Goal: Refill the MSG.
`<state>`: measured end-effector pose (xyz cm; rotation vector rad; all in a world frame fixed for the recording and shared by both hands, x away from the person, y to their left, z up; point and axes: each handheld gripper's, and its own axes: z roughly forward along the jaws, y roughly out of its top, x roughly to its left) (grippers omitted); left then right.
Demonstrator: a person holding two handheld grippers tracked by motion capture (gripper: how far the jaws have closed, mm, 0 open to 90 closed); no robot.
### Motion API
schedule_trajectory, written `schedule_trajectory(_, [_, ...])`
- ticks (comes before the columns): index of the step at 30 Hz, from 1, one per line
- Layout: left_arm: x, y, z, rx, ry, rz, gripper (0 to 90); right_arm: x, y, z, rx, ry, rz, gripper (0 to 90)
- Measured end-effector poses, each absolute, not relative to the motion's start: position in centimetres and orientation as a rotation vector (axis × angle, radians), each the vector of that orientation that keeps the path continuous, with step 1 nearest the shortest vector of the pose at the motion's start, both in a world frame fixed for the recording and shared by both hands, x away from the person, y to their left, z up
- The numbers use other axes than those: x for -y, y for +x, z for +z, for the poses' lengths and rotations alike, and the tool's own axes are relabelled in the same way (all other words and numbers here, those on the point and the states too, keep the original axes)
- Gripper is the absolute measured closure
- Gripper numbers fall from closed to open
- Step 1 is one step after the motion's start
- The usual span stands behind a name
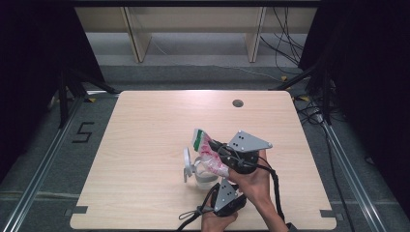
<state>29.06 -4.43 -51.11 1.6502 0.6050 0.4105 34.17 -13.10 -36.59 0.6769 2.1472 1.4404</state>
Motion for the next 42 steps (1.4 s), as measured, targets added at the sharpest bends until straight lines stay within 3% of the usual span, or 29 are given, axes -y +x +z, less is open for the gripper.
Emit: schedule_trajectory(42, [4.37,28.99,-51.09,-0.605,1.637,0.414,75.2,12.67,34.08,-36.59,-2.155,0.671,1.435,90.0])
